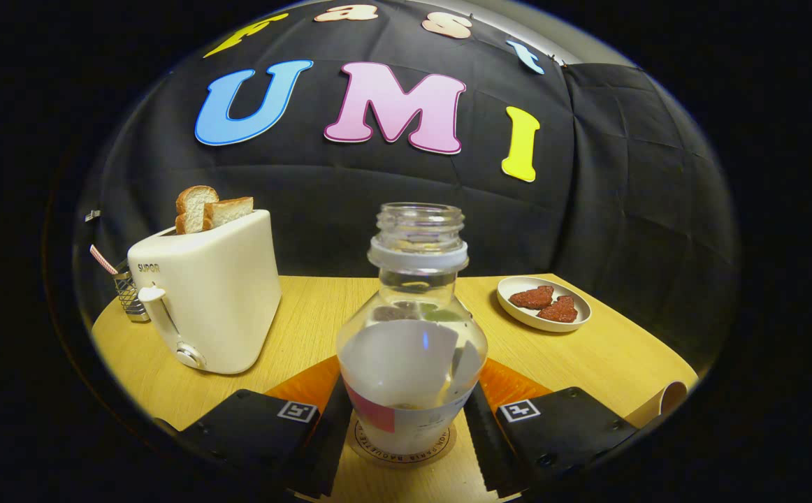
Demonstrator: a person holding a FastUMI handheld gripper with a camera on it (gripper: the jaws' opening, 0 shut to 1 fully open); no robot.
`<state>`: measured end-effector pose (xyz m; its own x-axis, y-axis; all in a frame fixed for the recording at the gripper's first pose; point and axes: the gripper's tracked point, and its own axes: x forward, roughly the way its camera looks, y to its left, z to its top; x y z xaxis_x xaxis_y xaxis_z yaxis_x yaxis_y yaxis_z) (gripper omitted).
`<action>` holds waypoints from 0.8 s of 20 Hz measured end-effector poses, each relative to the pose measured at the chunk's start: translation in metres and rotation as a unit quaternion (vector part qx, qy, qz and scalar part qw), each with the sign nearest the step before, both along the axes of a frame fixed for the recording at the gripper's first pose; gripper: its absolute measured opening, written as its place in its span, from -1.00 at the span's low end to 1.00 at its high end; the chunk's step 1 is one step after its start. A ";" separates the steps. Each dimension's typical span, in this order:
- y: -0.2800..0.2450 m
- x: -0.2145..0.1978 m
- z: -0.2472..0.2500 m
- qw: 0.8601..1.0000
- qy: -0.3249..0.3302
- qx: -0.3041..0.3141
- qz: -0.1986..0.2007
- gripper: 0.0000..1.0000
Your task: Take the bottle from table, then pour the juice into the cup, finally place the bottle on the coaster
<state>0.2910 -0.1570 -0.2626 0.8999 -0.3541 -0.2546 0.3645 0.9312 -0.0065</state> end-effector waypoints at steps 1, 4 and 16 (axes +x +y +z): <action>-0.003 -0.002 0.002 1.000 0.001 -0.001 -0.004 0.64; -0.006 -0.012 0.012 1.000 0.002 -0.005 -0.011 0.97; 0.020 -0.100 0.087 0.999 -0.028 0.011 0.028 0.96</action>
